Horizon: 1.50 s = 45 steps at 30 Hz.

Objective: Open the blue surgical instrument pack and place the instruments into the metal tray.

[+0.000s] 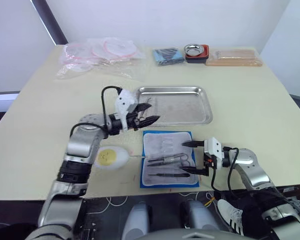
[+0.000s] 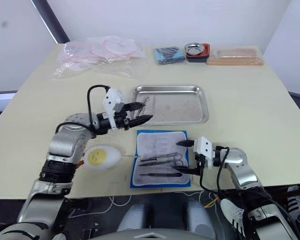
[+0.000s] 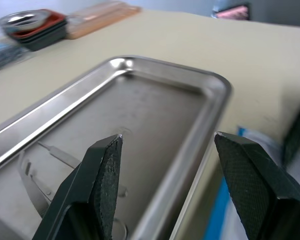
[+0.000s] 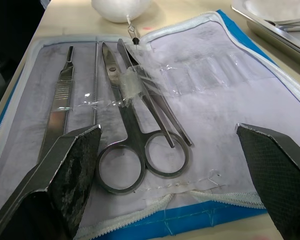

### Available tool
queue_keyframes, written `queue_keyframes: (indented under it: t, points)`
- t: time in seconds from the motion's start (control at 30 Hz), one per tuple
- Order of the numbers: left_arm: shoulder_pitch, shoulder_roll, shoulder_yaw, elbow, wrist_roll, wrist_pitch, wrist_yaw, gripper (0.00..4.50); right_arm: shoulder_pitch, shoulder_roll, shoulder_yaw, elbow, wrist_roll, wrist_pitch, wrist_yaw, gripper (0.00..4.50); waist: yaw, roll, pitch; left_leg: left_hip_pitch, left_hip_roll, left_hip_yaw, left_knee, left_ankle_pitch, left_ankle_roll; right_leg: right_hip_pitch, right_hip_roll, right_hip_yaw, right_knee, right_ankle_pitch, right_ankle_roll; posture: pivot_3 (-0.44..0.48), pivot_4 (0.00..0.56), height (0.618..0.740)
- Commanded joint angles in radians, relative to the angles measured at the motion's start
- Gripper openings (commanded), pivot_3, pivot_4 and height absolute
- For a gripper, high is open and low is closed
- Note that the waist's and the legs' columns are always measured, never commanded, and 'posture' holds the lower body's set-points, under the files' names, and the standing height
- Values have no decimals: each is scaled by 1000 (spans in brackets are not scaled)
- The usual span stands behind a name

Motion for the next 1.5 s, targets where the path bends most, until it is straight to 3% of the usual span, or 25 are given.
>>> queue_keyframes:
  t: [0.03,0.17,0.37,0.43,0.53,0.57,0.6,0.73,0.9,1.17,1.5]
  points:
    - [12,76,16,27,-23,-138,-178,3090,60,-2,56,81,-59,49,-1,4500,0,1,0,0,0,0,0,0,0,0,0,0,-1,0,0,0,150,740]
    - [32,170,25,55,-62,-234,-382,3090,65,-2,57,79,-58,48,1,4500,0,3,2,-1,0,0,-2,0,0,0,-2,-1,-4,0,0,0,150,740]
    - [56,263,13,55,-118,-335,-552,3090,70,-9,56,77,-58,48,5,4500,0,2,2,-1,1,0,-2,0,0,0,-3,-2,-4,0,-1,0,150,740]
    - [69,303,-3,43,-159,-363,-559,3090,73,-10,55,75,-57,48,5,4500,1,2,2,-2,1,0,-3,0,0,0,-4,-2,-4,0,-1,0,150,740]
    - [72,357,-26,32,-232,-361,-559,3909,76,-13,54,72,-58,49,4,4500,2,2,2,-2,2,-1,-3,0,0,-1,-6,-4,-5,-1,-2,0,150,740]
    - [71,369,-30,30,-249,-361,-559,4376,77,-13,54,71,-57,49,4,4500,3,2,2,-2,2,-1,-3,0,0,-1,-6,-4,-5,-1,-2,0,150,740]
    - [70,385,-39,26,-268,-361,-559,4457,78,-14,54,70,-57,49,4,4500,3,2,2,-2,2,-1,-3,0,0,0,-6,-4,-5,-1,-2,0,150,740]
    - [70,457,-96,4,-339,-366,-559,4457,77,-15,54,70,-57,51,5,4500,3,2,2,-2,2,-1,-3,0,0,0,-6,-9,-5,-1,-2,0,150,740]
    - [44,479,-131,-11,-414,-361,-559,4457,75,-17,54,71,-57,51,6,4500,6,2,3,-2,2,-1,-3,0,0,0,-4,-9,-5,-1,-1,0,150,740]
    - [56,574,-177,-132,-594,-250,-559,4457,76,-22,50,70,-56,52,7,4500,7,1,3,-1,1,1,-3,0,0,0,1,-8,-5,-2,0,0,150,740]
    - [51,602,-240,-127,-528,-349,-559,4457,69,-23,45,71,-52,55,4,4500,10,1,3,-1,1,4,-2,0,0,0,3,-8,-4,-3,2,0,150,740]
